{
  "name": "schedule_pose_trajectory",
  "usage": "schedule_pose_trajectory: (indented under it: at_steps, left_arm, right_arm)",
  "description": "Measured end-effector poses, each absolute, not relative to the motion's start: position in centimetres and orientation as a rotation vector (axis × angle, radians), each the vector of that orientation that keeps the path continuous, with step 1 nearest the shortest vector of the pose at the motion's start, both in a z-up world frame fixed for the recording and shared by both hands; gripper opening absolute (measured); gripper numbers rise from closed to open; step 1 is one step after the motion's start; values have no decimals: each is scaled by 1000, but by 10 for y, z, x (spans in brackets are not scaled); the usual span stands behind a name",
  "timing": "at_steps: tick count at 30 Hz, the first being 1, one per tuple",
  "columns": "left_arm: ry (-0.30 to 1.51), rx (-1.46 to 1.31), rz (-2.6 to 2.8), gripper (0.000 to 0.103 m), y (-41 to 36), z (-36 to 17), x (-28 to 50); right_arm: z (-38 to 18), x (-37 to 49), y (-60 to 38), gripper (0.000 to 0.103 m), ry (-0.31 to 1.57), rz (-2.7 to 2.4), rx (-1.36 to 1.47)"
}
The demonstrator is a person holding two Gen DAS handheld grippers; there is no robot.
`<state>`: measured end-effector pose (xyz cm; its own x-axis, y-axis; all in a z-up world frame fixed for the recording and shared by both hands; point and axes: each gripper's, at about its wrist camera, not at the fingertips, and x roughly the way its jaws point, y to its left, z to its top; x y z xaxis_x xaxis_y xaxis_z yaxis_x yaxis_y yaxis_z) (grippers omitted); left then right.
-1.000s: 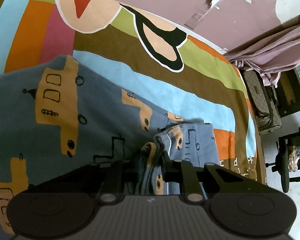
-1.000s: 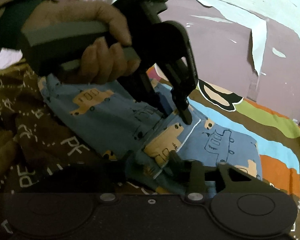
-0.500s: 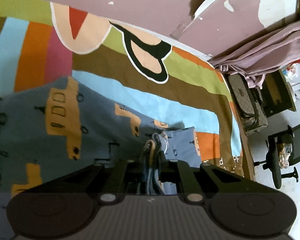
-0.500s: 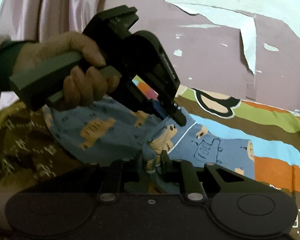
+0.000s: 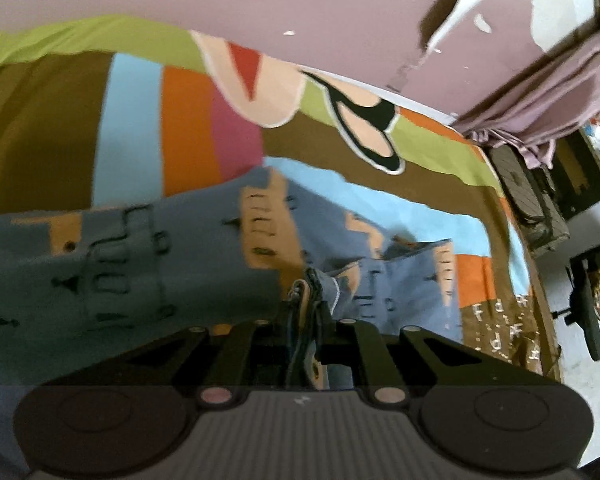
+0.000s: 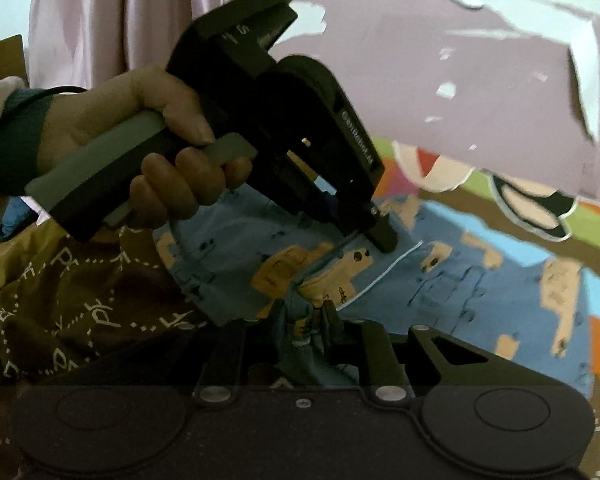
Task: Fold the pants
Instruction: 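Hold the pants edge with both grippers and fold it over the stack, then open both grippers and release the folded pants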
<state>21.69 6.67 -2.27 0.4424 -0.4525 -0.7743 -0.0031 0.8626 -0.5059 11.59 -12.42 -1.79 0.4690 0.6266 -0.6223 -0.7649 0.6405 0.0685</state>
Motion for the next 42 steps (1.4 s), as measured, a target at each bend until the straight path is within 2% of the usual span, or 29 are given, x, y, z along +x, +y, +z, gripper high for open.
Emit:
schedule_pose_trajectory:
  at_steps: [4,5,6,7,8,9,12,13,18,24,33,38,41,42]
  left_arm:
    - [1091,-472,-258,23,74,-27,210]
    - [1077,-453,-254,29,74,-23,206]
    - [1059,-430,-248,41,73,-19,201]
    - [1035,-406,-230,47,71,-15,195]
    - [1012,-384,-213,57,70,-11,189]
    - [987,-351,-193,62,66,-8,183]
    - [952,-247,-135,64,50,-8,173]
    - [953,-225,-116,64,45,-10,172]
    - [918,-61,-71,66,20,-21,162]
    - [886,-67,-72,69,27,-24,152]
    - [755,-189,-25,86,80,4,91]
    - [701,-280,119,95,125,10,41]
    - [688,-367,217,95,157,3,27]
    - [690,-404,236,89,166,-1,26]
  right_arm:
    - [-21,114,-133,33,669,883,-210]
    - [-17,113,-140,39,664,889,-206]
    - [-13,113,-147,49,653,890,-211]
    - [-8,113,-154,61,638,887,-220]
    - [-3,113,-162,66,618,866,-213]
    - [1,115,-172,73,595,844,-229]
    - [7,134,-193,88,534,701,-314]
    - [7,142,-196,90,529,652,-332]
    - [-9,195,-204,90,539,448,-340]
    - [-43,230,-209,93,618,342,-400]
    - [-6,200,-214,98,544,300,-273]
    - [3,165,-187,102,558,536,-157]
    - [0,146,-165,102,562,661,-167]
    - [-3,141,-158,102,566,689,-185]
